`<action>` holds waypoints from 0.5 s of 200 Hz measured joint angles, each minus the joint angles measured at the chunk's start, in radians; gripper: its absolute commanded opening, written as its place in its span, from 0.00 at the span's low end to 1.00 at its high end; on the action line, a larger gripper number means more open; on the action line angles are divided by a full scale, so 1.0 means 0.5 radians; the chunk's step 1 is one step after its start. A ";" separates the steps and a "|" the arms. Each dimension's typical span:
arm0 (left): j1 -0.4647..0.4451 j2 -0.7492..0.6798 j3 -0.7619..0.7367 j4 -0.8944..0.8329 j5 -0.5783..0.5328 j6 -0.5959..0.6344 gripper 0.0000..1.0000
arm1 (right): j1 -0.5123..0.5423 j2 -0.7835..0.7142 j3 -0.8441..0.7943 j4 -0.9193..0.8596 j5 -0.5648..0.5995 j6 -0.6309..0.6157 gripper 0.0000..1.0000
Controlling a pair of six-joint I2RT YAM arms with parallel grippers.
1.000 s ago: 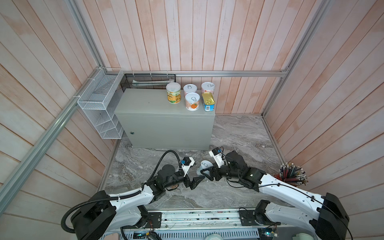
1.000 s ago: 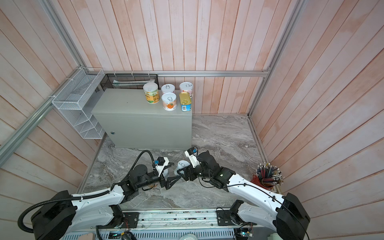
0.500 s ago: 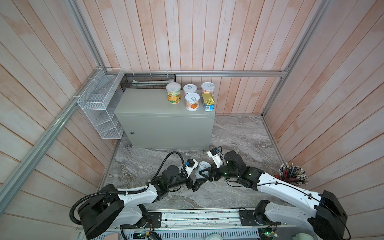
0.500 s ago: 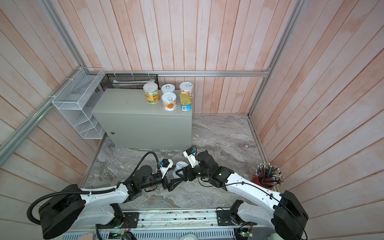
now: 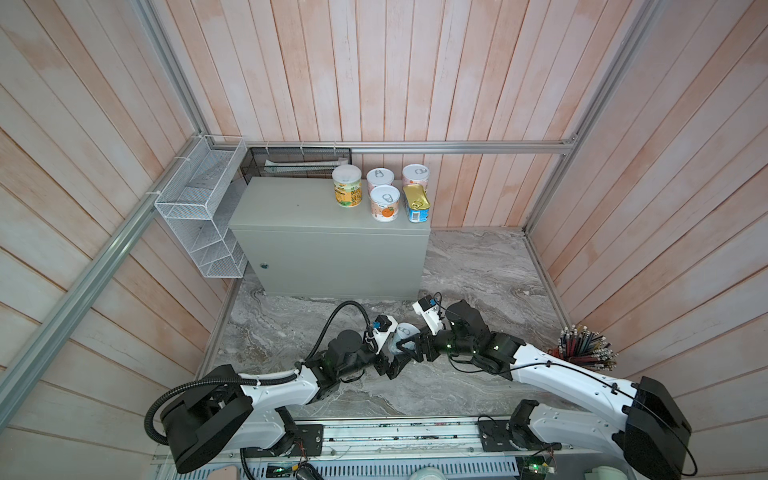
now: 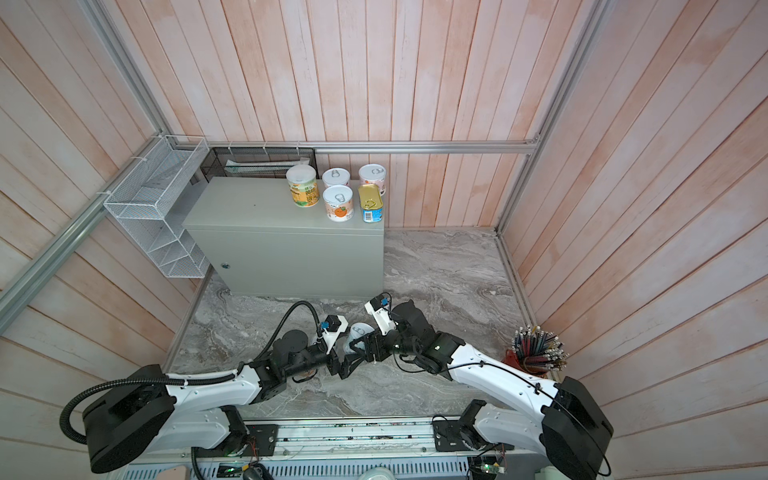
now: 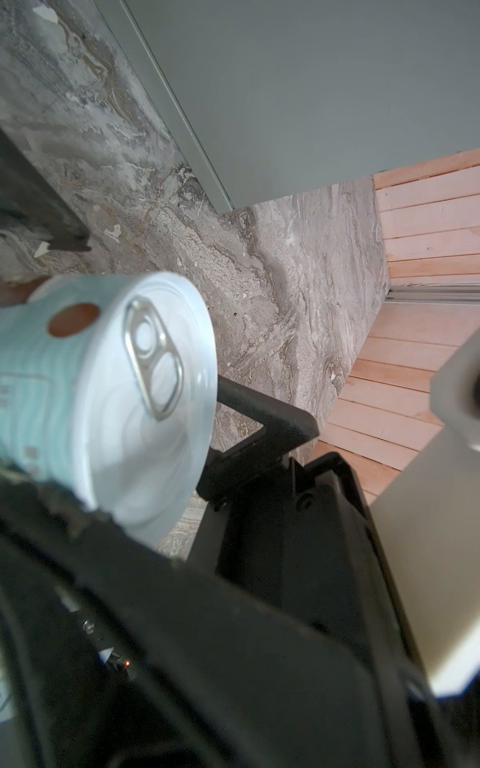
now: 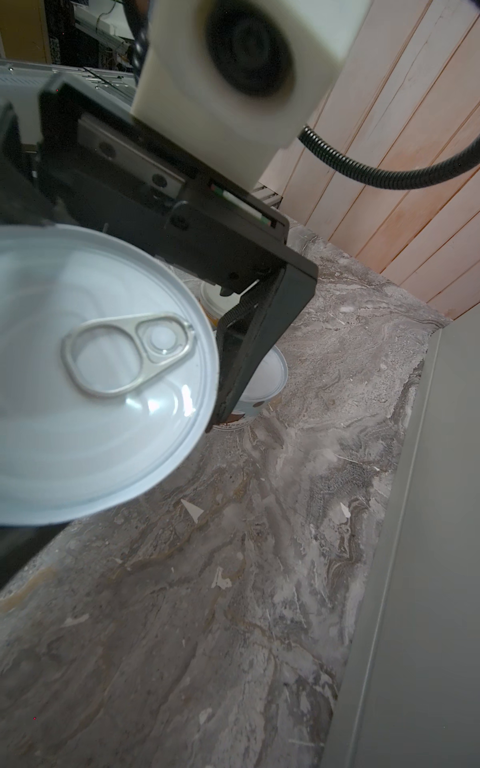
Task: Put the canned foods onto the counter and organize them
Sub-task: 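Close the left gripper on the pale blue can held by the right gripper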
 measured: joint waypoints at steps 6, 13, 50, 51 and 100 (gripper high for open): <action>-0.002 0.003 0.000 0.000 0.000 0.000 1.00 | 0.001 0.007 0.000 0.005 0.000 0.000 0.71; -0.002 0.005 0.000 0.000 0.000 0.000 1.00 | 0.002 0.016 0.000 0.011 -0.002 -0.001 0.71; -0.004 0.008 0.000 -0.002 0.000 0.001 1.00 | 0.008 0.031 0.000 0.034 -0.005 0.000 0.71; -0.004 0.008 0.000 -0.002 0.000 0.001 1.00 | 0.008 0.031 0.000 0.034 -0.005 0.000 0.71; -0.004 0.029 0.004 0.001 0.002 0.012 0.96 | 0.018 0.037 0.000 0.040 -0.009 0.000 0.71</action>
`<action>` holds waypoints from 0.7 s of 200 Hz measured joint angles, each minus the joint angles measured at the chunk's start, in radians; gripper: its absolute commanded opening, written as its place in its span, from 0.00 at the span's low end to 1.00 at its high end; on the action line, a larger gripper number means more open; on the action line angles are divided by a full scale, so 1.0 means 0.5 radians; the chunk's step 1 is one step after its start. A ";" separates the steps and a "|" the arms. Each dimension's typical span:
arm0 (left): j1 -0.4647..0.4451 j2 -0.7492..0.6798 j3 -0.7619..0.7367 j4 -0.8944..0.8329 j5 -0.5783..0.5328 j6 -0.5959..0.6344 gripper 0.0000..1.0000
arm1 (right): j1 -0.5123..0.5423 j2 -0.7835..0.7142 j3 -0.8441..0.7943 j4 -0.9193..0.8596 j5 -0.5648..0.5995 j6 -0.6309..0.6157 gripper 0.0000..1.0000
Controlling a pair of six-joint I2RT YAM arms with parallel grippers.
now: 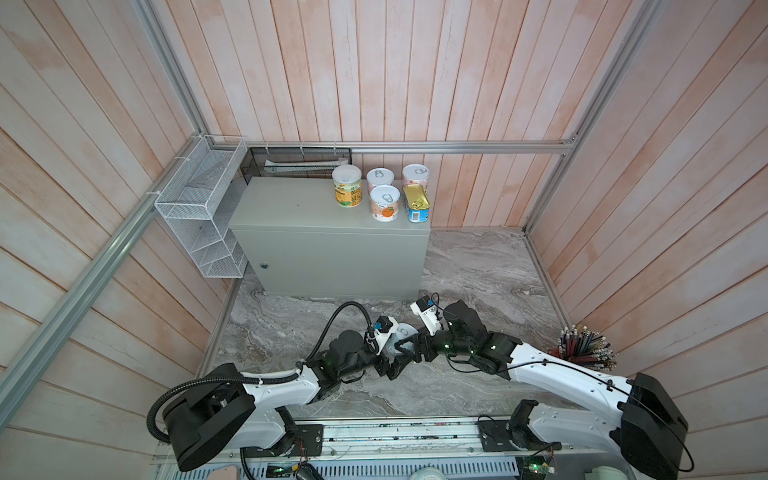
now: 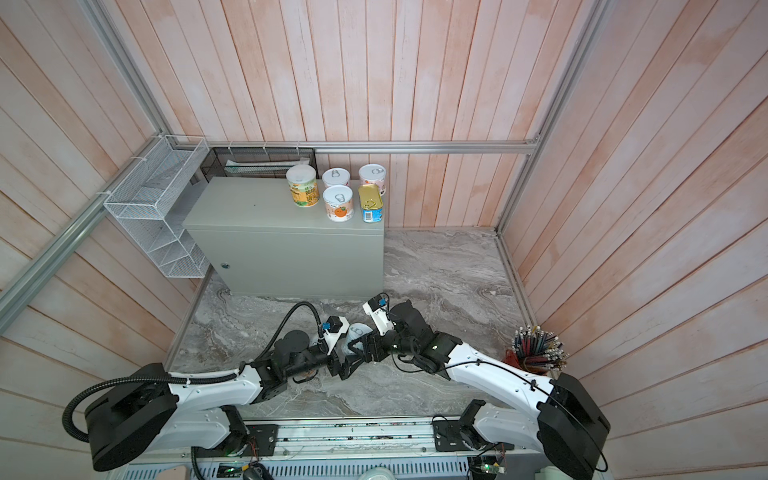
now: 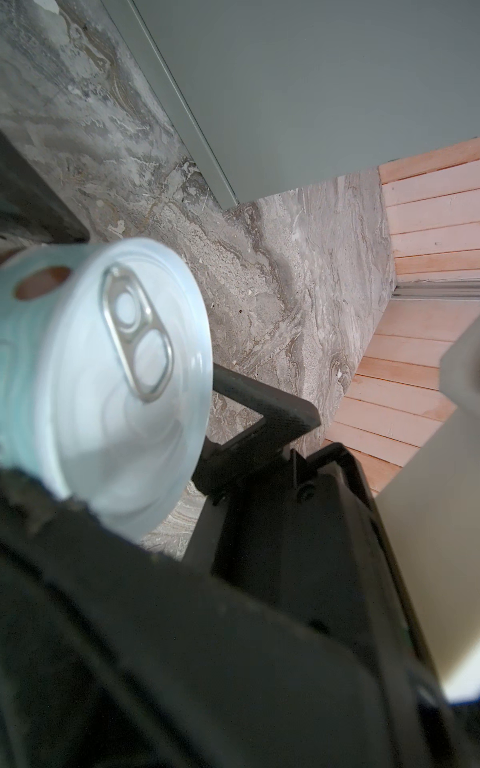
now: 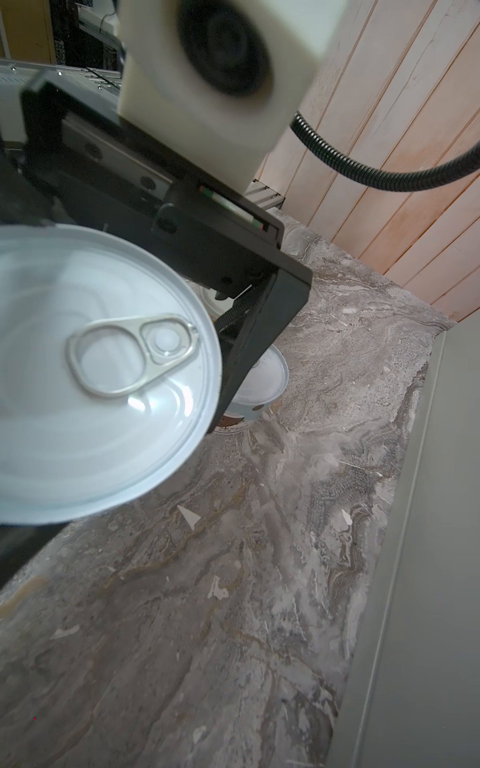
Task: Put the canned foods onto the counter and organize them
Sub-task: 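Close the left gripper on the pale blue can held by the right gripper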
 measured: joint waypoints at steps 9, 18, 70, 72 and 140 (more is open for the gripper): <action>0.000 0.005 0.001 -0.001 0.003 0.003 0.94 | 0.001 0.004 0.000 0.001 -0.002 -0.001 0.71; -0.002 0.008 0.001 -0.001 0.005 0.010 0.91 | 0.002 0.006 0.000 0.001 -0.003 -0.001 0.71; -0.009 0.008 0.002 -0.005 0.013 0.040 0.75 | 0.002 0.007 0.005 0.002 -0.008 0.007 0.72; -0.009 0.008 0.002 -0.005 0.014 0.040 0.75 | 0.002 0.007 0.005 0.001 -0.008 0.007 0.72; -0.009 0.008 0.002 -0.009 0.009 0.034 0.67 | 0.002 -0.004 0.005 -0.008 -0.004 0.008 0.86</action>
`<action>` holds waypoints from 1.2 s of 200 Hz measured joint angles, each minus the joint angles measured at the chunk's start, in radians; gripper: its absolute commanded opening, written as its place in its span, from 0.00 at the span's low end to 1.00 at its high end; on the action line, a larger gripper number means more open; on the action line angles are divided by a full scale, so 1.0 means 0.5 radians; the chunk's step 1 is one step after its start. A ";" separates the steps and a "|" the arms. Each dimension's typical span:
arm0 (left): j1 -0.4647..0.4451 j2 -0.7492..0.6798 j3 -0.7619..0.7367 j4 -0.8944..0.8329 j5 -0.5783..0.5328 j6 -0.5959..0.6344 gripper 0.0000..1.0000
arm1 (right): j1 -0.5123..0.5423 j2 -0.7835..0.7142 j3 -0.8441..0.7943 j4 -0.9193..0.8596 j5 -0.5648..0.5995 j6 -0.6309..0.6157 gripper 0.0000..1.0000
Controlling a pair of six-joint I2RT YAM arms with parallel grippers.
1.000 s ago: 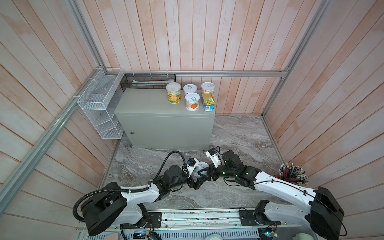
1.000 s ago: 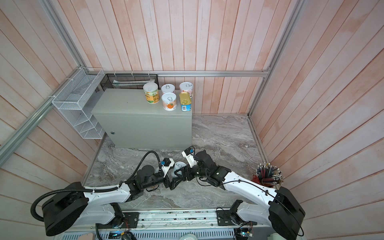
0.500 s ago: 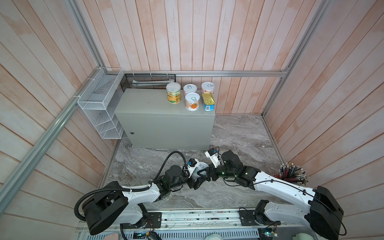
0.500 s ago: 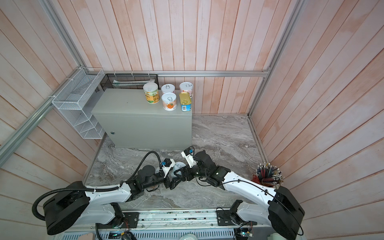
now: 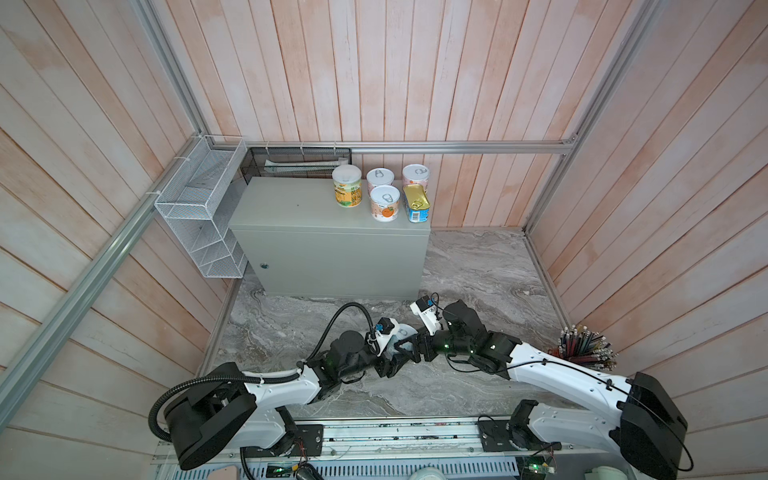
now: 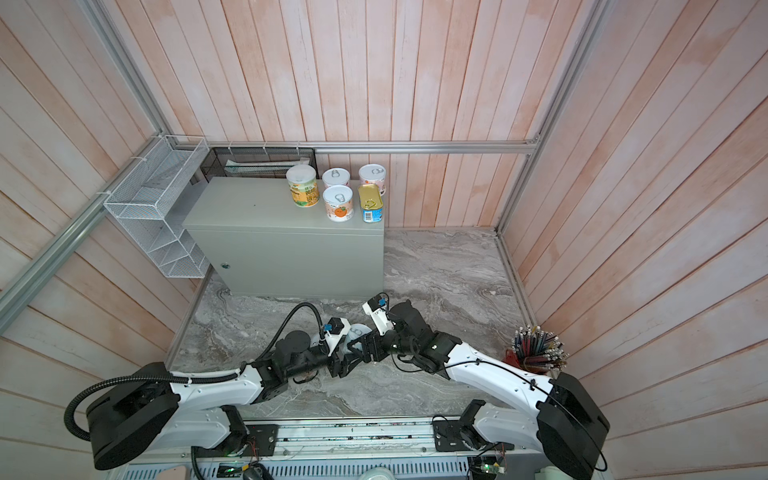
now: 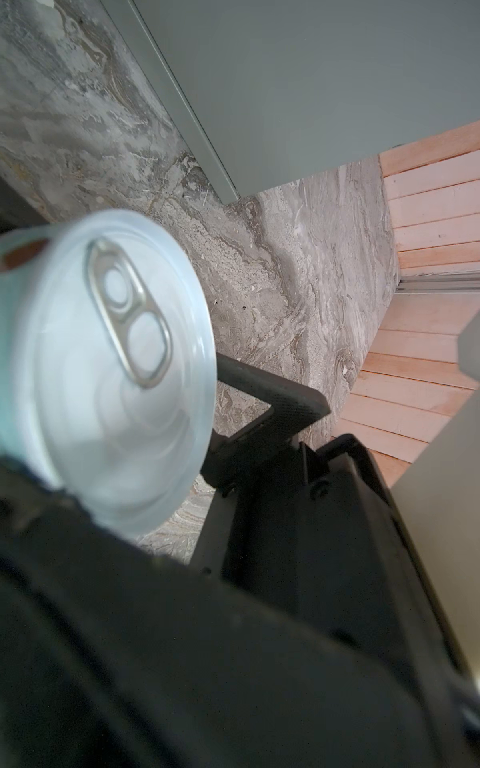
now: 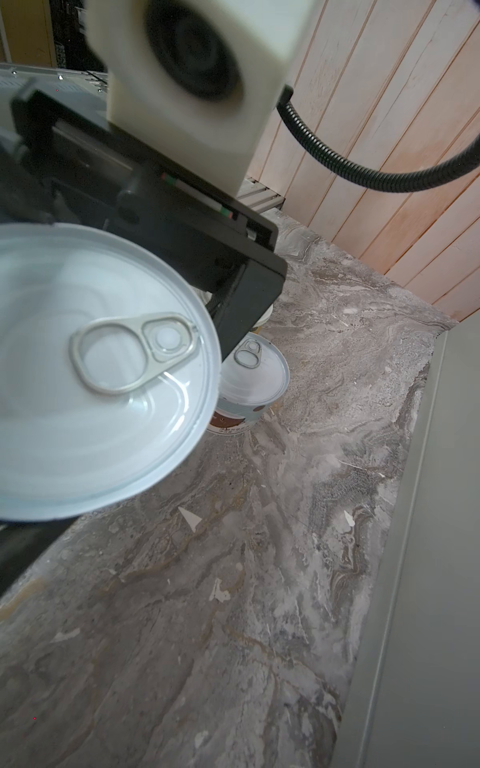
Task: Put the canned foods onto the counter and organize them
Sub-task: 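Close the left gripper on the pale blue can held by the right gripper, then open the right gripper and withdraw it while the left holds the can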
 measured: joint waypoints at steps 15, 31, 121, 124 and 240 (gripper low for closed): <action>0.000 0.000 0.000 -0.002 -0.011 -0.009 0.66 | 0.002 -0.023 0.000 -0.003 0.002 -0.006 0.88; 0.000 0.000 0.000 -0.002 -0.030 -0.011 0.66 | 0.002 -0.053 0.000 -0.008 0.012 -0.011 0.90; 0.000 -0.039 -0.001 -0.034 -0.063 -0.013 0.64 | 0.015 -0.286 -0.057 -0.068 0.127 -0.010 0.91; 0.000 -0.042 -0.001 -0.037 -0.068 -0.016 0.64 | 0.015 -0.298 -0.063 -0.067 0.132 -0.010 0.91; 0.000 -0.172 0.063 -0.317 -0.361 -0.106 0.62 | 0.023 -0.940 -0.352 -0.160 0.407 0.082 0.92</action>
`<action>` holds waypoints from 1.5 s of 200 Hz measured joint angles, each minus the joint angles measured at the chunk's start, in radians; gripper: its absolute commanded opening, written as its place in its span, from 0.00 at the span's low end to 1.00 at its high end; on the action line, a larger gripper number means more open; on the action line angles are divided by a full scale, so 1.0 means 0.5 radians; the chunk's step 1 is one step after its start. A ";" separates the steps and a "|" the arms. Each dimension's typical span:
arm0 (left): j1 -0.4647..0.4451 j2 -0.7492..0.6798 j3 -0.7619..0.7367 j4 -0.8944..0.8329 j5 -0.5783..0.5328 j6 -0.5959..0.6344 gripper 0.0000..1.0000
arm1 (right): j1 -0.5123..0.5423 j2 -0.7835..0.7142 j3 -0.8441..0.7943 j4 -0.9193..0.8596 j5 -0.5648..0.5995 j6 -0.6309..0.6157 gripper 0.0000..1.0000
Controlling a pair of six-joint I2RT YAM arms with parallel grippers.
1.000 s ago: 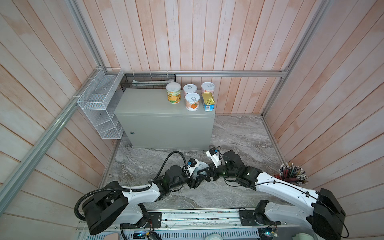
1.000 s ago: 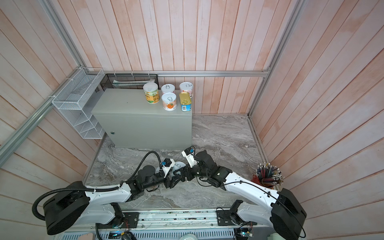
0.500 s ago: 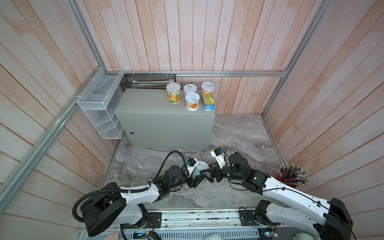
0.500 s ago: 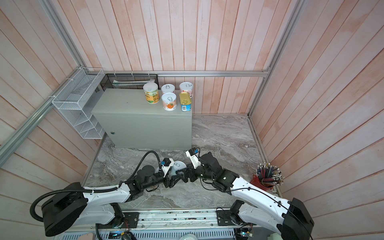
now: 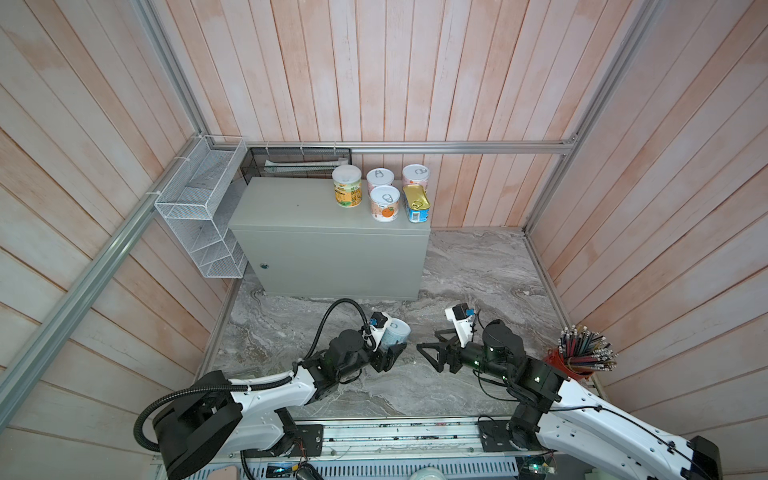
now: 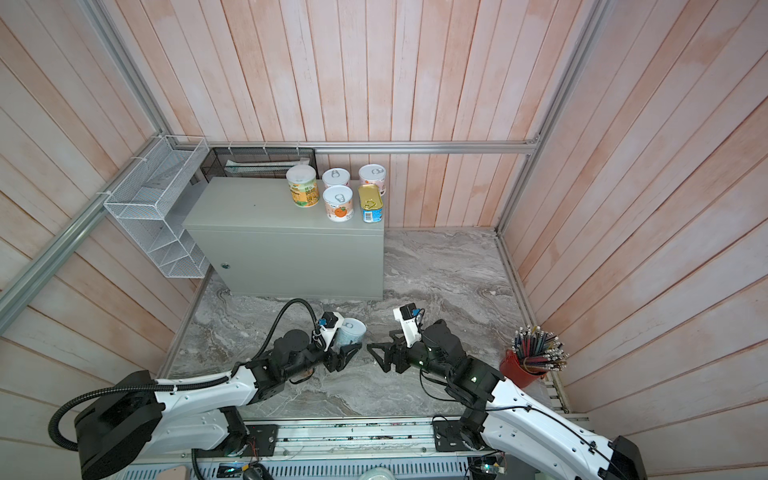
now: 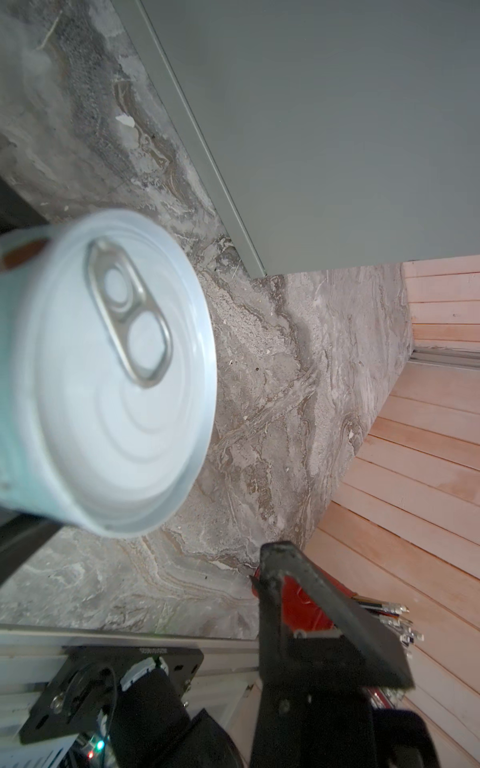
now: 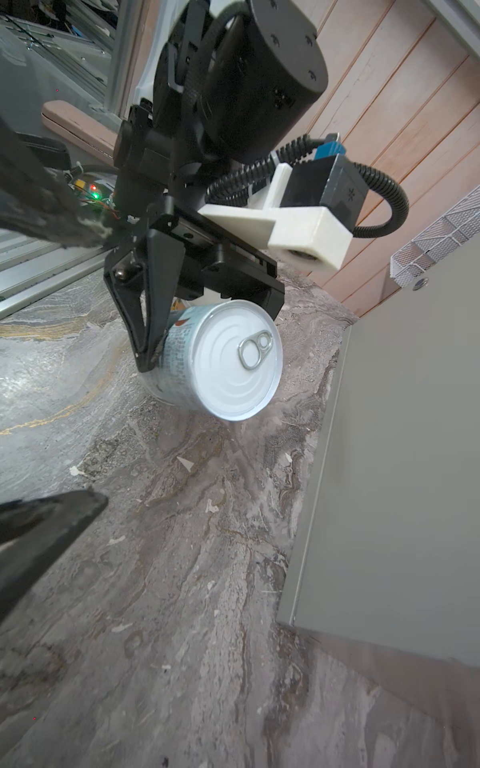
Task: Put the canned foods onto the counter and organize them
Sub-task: 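Open the right gripper and withdraw it while the left holds the can, then lift the pale blue can with the left gripper up over the cabinet top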
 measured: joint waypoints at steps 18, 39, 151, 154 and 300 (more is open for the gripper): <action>0.000 -0.010 0.061 -0.024 -0.022 -0.027 0.62 | 0.000 -0.060 -0.055 0.014 0.019 0.006 0.92; 0.000 -0.010 0.111 -0.038 -0.046 -0.066 0.62 | 0.000 -0.095 -0.127 0.019 0.030 0.014 0.92; 0.000 -0.092 0.551 -0.513 -0.184 -0.098 0.62 | 0.000 -0.417 -0.397 0.080 0.068 0.094 0.92; 0.000 -0.095 0.564 -0.523 -0.187 -0.099 0.62 | 0.000 -0.426 -0.402 0.081 0.068 0.098 0.92; 0.011 -0.130 1.346 -1.106 -0.426 0.047 0.62 | 0.000 -0.632 -0.421 -0.002 0.152 0.120 0.93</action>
